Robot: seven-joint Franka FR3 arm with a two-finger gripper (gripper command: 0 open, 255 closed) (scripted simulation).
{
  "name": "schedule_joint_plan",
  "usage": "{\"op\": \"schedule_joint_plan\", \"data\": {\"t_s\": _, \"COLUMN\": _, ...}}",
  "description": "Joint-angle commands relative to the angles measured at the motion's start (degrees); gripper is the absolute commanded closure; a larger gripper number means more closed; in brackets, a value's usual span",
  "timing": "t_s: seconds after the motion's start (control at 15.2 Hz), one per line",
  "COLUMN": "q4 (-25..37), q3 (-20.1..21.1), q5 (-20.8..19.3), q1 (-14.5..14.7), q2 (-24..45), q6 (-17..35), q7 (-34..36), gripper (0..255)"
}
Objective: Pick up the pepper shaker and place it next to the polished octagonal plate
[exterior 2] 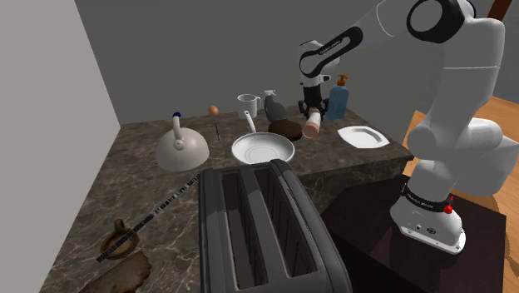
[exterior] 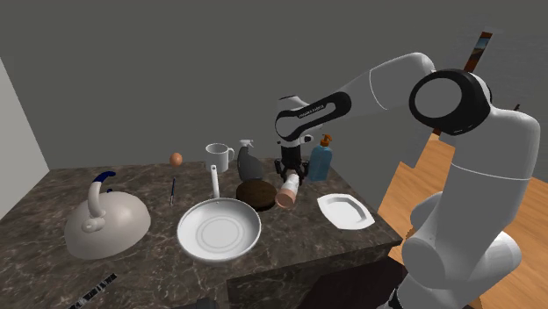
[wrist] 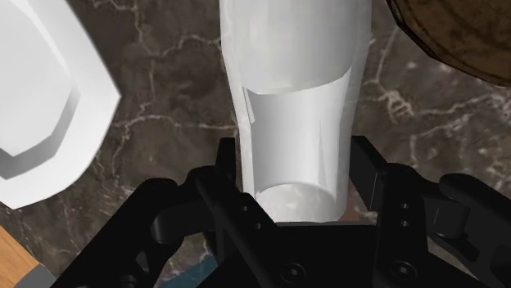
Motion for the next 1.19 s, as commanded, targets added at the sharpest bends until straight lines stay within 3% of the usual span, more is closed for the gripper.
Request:
{"op": "schedule_joint_plan", "data": {"t_s": 0.0, "q4": 0.00, "q3": 0.02, "q5": 0.02, "q1": 0.02, "q2": 0.00, "q6": 0.01, "q7": 0.01, "gripper": 0}}
{"op": "schedule_joint_plan", "data": {"t_s": 0.33, "q4": 0.01, "q3": 0.02, "q5": 0.01, "q1": 0.02, "q2": 0.01, "q6": 0.02, "q7": 0.01, "gripper": 0}}
{"op": "schedule_joint_plan", "data": {"t_s": 0.59, "q4": 5.98, "q3": 0.50, "q5": 1.03, "q1": 0.33, "q2": -1.19, "q6": -7.01, "q7": -0.68, "gripper": 0}}
{"op": "schedule_joint_plan", "data": {"t_s": 1.12, "q4": 5.98, "q3": 0.50, "q5": 1.03, "q1": 0.33, "q2": -1.19, "q6": -7.01, "q7": -0.68, "gripper": 0}}
